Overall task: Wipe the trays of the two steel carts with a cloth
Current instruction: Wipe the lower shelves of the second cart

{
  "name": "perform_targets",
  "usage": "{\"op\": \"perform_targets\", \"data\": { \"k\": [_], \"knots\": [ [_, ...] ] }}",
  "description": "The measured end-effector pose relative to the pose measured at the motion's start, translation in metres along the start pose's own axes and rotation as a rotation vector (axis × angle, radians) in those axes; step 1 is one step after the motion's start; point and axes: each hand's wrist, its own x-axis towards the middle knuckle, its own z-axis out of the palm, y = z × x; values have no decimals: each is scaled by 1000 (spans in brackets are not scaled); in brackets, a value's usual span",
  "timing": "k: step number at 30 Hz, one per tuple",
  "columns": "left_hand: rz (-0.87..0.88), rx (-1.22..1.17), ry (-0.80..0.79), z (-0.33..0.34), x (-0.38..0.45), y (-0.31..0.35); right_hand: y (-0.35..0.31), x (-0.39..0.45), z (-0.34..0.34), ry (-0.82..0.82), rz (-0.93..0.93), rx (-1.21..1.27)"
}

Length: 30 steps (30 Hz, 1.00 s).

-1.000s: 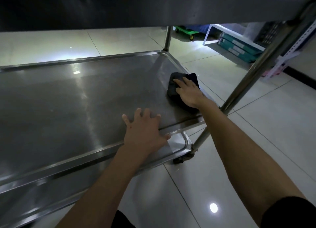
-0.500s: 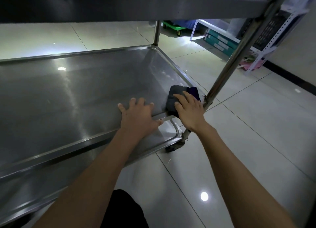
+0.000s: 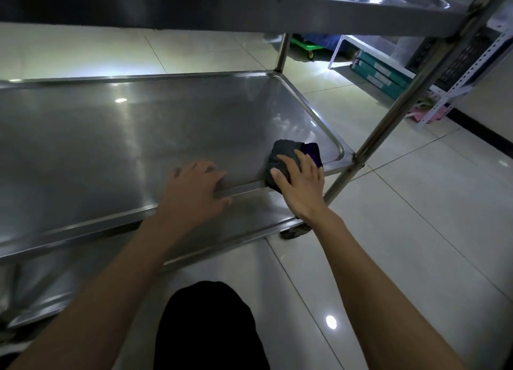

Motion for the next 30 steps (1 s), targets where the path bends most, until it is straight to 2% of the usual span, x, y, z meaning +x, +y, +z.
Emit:
{"op": "perform_targets", "data": {
  "k": [4,10,16,21,26,30],
  "knots": [
    [-57,-24,52,-8,-31,-30,-34,-9,17,-10,-70,7],
    [-65,-2,82,-1,-29,-30,-75,-26,47,-31,-220,-8],
    [-58,36,50,-7,-39,-36,-88,-26,51,16,-266,-142],
    [-89,62,116,-7,-77,-62,-98,-35,57,31,-285,-148],
    [-120,74,156,-11,-97,-77,-138,-49,76,58,-405,-101],
    [-151,61,275,-15,-126,-103,-167,-59,92,108,-497,-81]
  ]
}}
